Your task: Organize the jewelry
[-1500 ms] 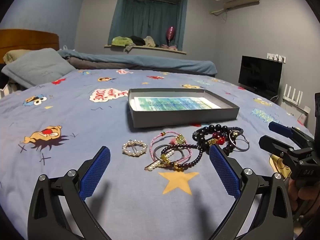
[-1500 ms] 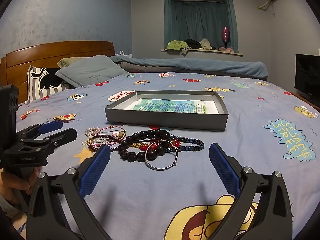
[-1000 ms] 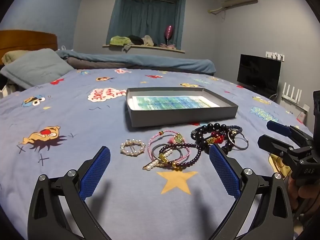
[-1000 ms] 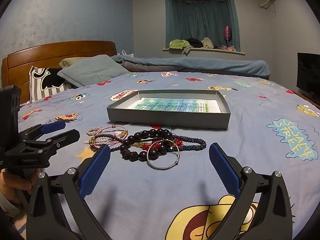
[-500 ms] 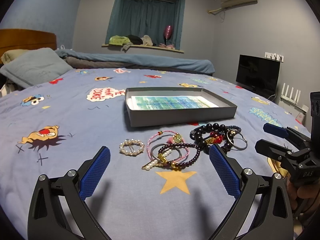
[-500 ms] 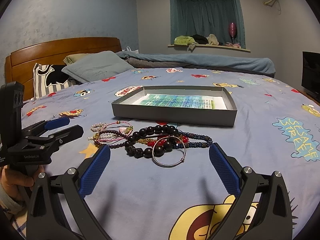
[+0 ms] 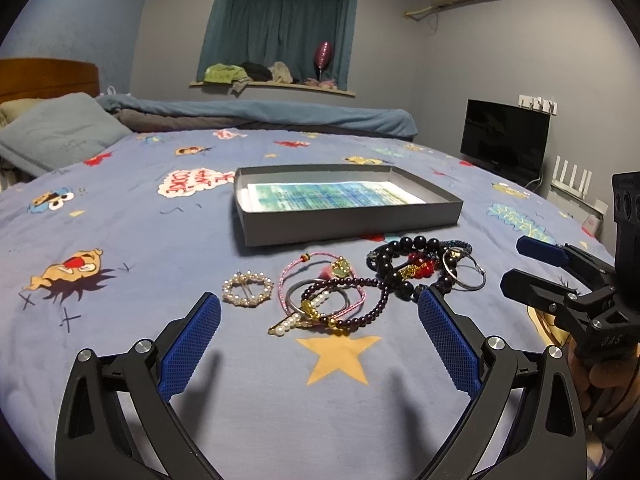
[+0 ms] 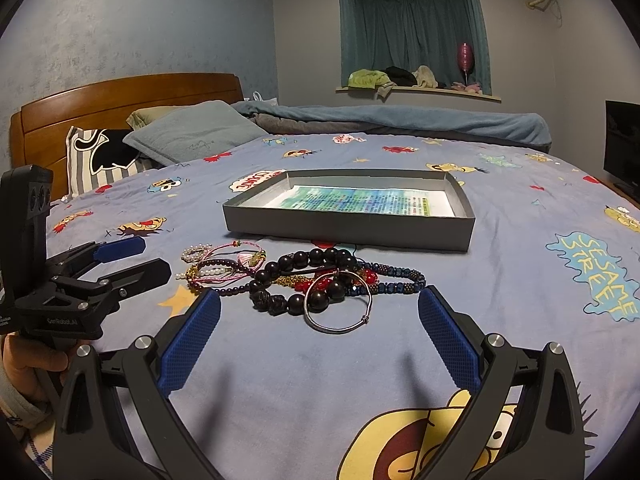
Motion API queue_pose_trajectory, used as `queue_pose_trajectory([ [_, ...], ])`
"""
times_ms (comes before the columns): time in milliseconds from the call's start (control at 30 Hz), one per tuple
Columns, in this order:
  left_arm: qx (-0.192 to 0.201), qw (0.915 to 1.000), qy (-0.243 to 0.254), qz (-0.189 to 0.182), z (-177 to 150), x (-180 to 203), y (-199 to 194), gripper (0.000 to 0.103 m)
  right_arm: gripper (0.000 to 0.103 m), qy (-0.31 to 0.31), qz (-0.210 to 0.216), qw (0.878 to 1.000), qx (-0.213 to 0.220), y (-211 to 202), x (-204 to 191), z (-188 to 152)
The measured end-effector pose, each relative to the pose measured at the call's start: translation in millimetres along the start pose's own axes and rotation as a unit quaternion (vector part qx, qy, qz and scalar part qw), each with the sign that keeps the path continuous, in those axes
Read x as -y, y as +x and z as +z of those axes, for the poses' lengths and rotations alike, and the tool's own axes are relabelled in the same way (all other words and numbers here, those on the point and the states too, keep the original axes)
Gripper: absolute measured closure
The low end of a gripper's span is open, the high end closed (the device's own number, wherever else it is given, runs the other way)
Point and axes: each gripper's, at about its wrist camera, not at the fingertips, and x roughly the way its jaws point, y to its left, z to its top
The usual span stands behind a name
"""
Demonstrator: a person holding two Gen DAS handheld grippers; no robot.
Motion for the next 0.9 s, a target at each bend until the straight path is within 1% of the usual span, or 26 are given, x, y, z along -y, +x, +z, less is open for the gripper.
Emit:
queue_pose_trajectory([
  [33,-0.004,1.0000,-0.002,-0.003,0,-1,1,0.007,0.005,0.001,0.000,1.000,-0.002,0,0,0],
  [100,-0.012,0.9998,-0.009,-0.011,1,-5,4,0.012,0.005,0.002,0.000,1.000,-0.005,2,1,0],
  [133,-0.017,0.9996,-0.017,-0.015,1,-8,5,0.020,0.005,0.002,0.000,1.000,-0.007,3,1,0],
  [167,-0.021,0.9992,-0.026,-0.021,1,-13,7,0.030,0.005,0.002,0.000,1.000,-0.007,3,1,0],
  [233,-0.033,0.9979,-0.045,-0.033,1,-20,11,0.042,0.005,0.003,0.000,1.000,-0.008,3,1,0],
  [333,-0.045,0.9952,-0.073,-0.047,0,-31,15,0.052,0.005,0.005,0.000,1.000,-0.012,5,2,1],
  [367,-0.048,0.9945,-0.078,-0.050,0,-32,16,0.057,0.005,0.006,0.001,1.000,-0.013,5,2,0],
  [433,-0.054,0.9936,-0.083,-0.055,0,-34,18,0.062,0.005,0.007,0.002,1.000,-0.014,5,3,1],
  [600,-0.064,0.9929,-0.089,-0.045,4,-40,21,0.062,0.006,0.012,0.005,1.000,-0.017,6,5,1],
  [767,-0.072,0.9925,-0.097,-0.020,13,-50,26,0.062,0.007,0.023,0.008,0.999,-0.021,8,11,1],
  [900,-0.097,0.9910,-0.092,0.002,23,-61,41,0.062,0.011,0.031,0.006,0.999,-0.026,8,13,1],
])
